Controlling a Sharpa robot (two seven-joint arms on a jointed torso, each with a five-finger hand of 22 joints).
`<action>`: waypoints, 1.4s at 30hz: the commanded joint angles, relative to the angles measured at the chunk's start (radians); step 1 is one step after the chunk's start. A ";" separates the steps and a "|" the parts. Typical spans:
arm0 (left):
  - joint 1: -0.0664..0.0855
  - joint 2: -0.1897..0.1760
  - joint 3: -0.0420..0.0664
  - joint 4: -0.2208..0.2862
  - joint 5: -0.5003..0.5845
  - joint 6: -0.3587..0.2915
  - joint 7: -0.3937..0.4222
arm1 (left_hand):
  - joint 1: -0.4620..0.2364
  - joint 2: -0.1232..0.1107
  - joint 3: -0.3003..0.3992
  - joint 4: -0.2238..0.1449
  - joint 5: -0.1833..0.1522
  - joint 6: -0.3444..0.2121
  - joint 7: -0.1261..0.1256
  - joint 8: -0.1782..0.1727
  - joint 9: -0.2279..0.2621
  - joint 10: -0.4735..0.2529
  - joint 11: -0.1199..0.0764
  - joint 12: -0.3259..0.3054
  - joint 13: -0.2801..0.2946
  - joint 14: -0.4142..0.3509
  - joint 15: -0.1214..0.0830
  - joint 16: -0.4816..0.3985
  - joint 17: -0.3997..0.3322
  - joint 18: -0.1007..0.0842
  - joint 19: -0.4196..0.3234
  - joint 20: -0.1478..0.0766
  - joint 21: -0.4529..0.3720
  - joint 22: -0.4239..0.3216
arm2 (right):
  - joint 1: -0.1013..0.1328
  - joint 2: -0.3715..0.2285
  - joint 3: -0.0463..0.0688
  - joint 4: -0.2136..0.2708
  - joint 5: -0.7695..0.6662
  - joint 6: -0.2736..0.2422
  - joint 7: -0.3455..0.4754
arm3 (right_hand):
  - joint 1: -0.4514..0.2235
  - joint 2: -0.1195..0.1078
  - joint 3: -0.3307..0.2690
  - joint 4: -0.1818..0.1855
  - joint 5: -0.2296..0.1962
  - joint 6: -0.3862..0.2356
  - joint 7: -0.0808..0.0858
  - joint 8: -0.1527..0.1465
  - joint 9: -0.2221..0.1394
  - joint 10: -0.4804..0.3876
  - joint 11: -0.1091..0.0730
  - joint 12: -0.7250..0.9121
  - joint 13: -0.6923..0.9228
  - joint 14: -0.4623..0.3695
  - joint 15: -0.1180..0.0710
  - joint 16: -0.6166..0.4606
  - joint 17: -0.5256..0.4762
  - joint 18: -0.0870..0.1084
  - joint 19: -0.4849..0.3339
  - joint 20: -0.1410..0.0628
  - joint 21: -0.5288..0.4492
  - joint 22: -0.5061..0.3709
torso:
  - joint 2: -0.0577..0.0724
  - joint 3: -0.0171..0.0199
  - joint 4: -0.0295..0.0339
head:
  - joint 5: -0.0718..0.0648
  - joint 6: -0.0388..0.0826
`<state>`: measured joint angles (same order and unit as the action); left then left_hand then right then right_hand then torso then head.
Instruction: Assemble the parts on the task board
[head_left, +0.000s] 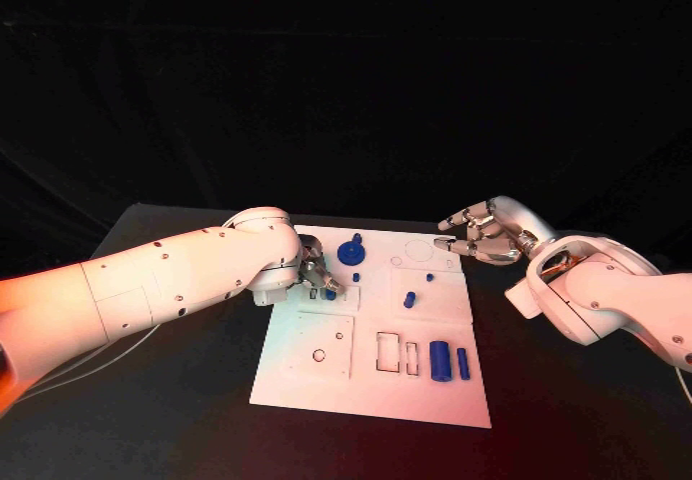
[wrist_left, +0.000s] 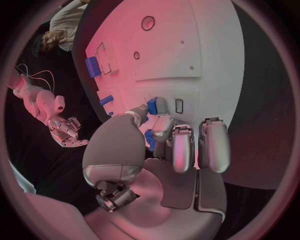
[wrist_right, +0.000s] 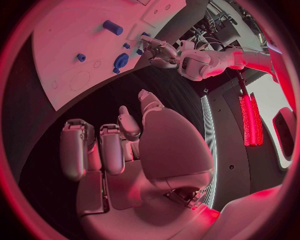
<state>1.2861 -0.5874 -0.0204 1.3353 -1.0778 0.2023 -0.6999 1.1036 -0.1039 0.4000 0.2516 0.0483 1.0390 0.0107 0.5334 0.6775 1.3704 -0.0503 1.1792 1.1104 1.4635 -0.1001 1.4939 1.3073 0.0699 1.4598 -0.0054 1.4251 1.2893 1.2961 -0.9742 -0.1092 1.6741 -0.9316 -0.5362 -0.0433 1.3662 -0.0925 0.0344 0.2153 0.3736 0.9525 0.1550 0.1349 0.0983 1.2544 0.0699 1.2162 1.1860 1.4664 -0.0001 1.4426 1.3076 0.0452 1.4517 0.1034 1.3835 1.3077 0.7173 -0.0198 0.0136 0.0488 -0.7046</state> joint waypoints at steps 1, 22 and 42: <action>0.000 0.003 0.000 0.001 0.001 0.023 -0.032 | -0.013 -0.003 -0.009 -0.001 0.003 -0.001 0.005 -0.003 0.000 0.006 -0.001 0.005 0.002 0.079 -0.007 -0.006 0.166 -0.013 0.009 -0.002 0.007 0.001 | -0.001 -0.001 0.000 0.002 -0.011 0.013 0.000 | -0.007 0.002 -0.002 0.004 0.003 0.005 -0.003 0.005 0.002 -0.003 -0.002 -0.003 -0.001 0.052 -0.007 -0.007 0.047 0.006 -0.007 -0.002 -0.004 0.126 | 0.000 0.0000 -0.0004 | -0.001 -0.001; 0.000 -0.008 0.002 0.008 -0.005 -0.010 -0.032 | -0.088 -0.015 -0.160 0.037 0.003 0.006 0.003 -0.004 0.004 0.011 -0.003 0.012 0.013 0.079 -0.008 -0.006 0.168 -0.014 0.011 -0.003 0.008 0.007 | -0.001 -0.001 0.000 0.000 -0.015 0.015 0.000 | 0.001 -0.003 -0.007 0.000 -0.014 0.004 -0.004 0.007 0.002 -0.004 -0.003 -0.005 -0.003 0.049 -0.008 -0.015 0.037 0.008 -0.010 -0.003 -0.011 0.122 | 0.000 -0.0005 -0.0004 | -0.002 0.003; 0.035 -0.085 0.043 0.083 -0.001 -0.004 -0.013 | -0.027 -0.008 -0.230 0.023 0.003 -0.016 0.010 -0.012 0.006 -0.029 0.003 -0.053 -0.055 0.079 -0.005 -0.008 0.166 -0.010 0.001 -0.002 -0.005 -0.015 | -0.001 -0.003 0.000 -0.003 -0.018 0.014 -0.002 | 0.002 -0.003 -0.009 0.000 -0.019 0.004 -0.004 0.008 0.001 -0.004 -0.003 -0.005 -0.004 0.049 -0.008 -0.016 0.035 0.008 -0.011 -0.003 -0.014 0.121 | -0.002 0.0011 0.0011 | 0.000 0.008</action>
<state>1.3118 -0.6696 0.0193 1.4135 -1.0815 0.1825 -0.6999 1.0671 -0.1119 0.1726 0.2736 0.0483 1.0277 0.0215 0.5254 0.6838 1.3462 -0.0482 1.1318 1.0605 1.4671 -0.1036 1.4889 1.3077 0.0699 1.4635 -0.0091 1.4245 1.2765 1.2961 -0.9767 -0.1092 1.6712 -0.9374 -0.5333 -0.0450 1.3662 -0.0925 0.0291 0.2153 0.3596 0.9525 0.1549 0.1389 0.0985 1.2544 0.0699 1.2162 1.1824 1.4664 -0.0001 1.4326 1.3073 0.0452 1.4480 0.0998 1.3756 1.3073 0.7155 -0.0193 0.0144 0.0482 -0.6978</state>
